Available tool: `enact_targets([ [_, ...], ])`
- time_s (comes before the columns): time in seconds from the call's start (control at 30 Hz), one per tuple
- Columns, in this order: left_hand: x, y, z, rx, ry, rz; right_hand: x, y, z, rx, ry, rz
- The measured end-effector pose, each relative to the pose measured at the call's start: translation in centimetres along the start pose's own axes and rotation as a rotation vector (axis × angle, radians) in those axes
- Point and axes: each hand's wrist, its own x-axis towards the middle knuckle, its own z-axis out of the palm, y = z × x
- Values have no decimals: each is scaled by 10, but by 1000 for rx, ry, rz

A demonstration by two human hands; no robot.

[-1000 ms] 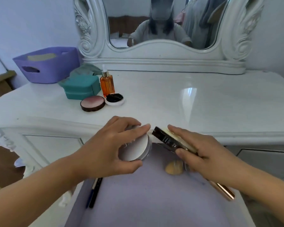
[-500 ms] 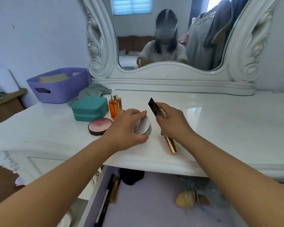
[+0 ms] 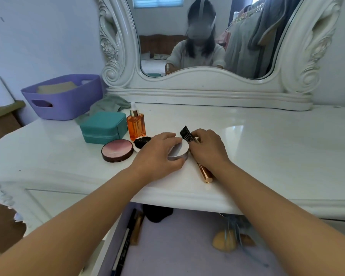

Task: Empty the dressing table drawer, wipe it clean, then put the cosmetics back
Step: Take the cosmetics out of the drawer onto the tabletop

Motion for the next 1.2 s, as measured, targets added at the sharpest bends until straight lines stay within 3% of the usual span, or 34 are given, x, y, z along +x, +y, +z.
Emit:
enact_targets([
  [0.33,-16,2,-8,43,121,80,-23,6,-37,15,9,-57],
  [0.6,-76,42,2,-115,196,392,-135,40,-103,174,8,-236],
  [0.73,-107,51,31,-50,-14,618,-176,80,-103,126,-96,-288],
  [0.8,-113,49,51,5,-170,641,-188,101,-97,106,-156,-273],
  [1.03,-99,47,118,102,-462,437,-200,135,-72,-15,-315,-215],
  [1.2,-90,51,146,75,-529,327,-202,138,-64,-150,-380,-211],
])
